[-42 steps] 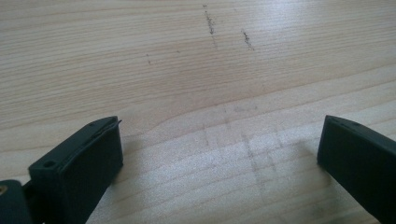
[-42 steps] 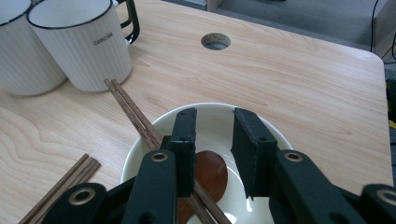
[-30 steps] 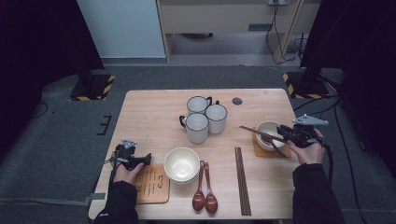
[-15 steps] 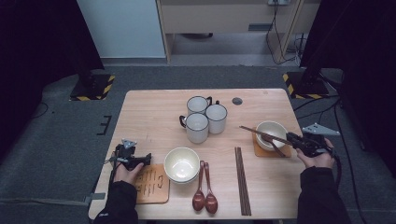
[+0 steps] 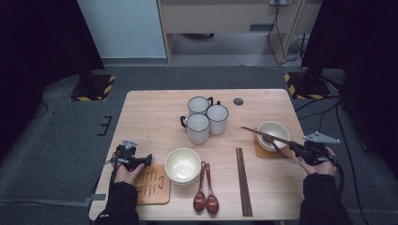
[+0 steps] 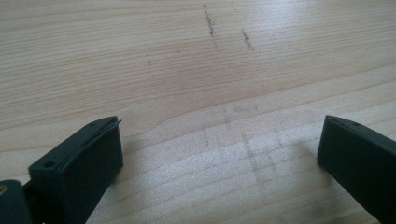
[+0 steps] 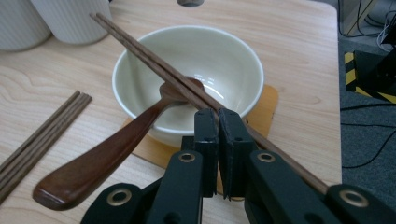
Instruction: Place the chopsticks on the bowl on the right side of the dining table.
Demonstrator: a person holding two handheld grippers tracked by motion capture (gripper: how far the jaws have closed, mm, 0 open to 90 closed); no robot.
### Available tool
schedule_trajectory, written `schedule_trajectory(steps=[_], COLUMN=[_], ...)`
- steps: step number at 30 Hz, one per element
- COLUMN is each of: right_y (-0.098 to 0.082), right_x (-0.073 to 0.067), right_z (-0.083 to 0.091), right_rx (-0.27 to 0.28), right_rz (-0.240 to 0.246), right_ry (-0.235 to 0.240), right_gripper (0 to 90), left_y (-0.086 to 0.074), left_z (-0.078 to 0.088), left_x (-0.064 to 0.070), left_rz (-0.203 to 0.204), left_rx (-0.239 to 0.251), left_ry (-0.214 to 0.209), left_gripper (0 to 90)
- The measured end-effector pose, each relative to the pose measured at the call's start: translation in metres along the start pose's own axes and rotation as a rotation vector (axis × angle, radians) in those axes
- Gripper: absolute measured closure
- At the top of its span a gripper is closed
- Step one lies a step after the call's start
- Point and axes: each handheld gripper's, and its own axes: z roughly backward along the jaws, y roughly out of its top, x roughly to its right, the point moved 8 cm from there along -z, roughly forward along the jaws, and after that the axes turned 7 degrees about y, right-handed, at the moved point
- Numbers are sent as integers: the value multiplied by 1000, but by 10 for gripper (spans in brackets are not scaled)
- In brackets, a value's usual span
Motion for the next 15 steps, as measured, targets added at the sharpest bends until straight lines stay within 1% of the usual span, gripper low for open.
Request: schedule_trajectory(steps=[6,8,11,12,15], right_y=[-6,-8,-8,-8,-8], right_x=[2,4,6,7,9], right_z=[-5,-6,-6,-6,-9], right_rx=[-28,-40,-43,-43,-50], right_rz=[0,-1,-10,-2,-8], right_ry=[-6,-16,-25,-25,-31], right_gripper=[870,870,868,867,864], left_y=[0,0,0,0,0], left_z=[0,0,0,0,0], left_x=[0,0,0,0,0], left_rz=[0,0,0,0,0], left_rx=[0,0,0,0,0], left_ry=[0,0,0,0,0], left_gripper=[0,0,0,0,0])
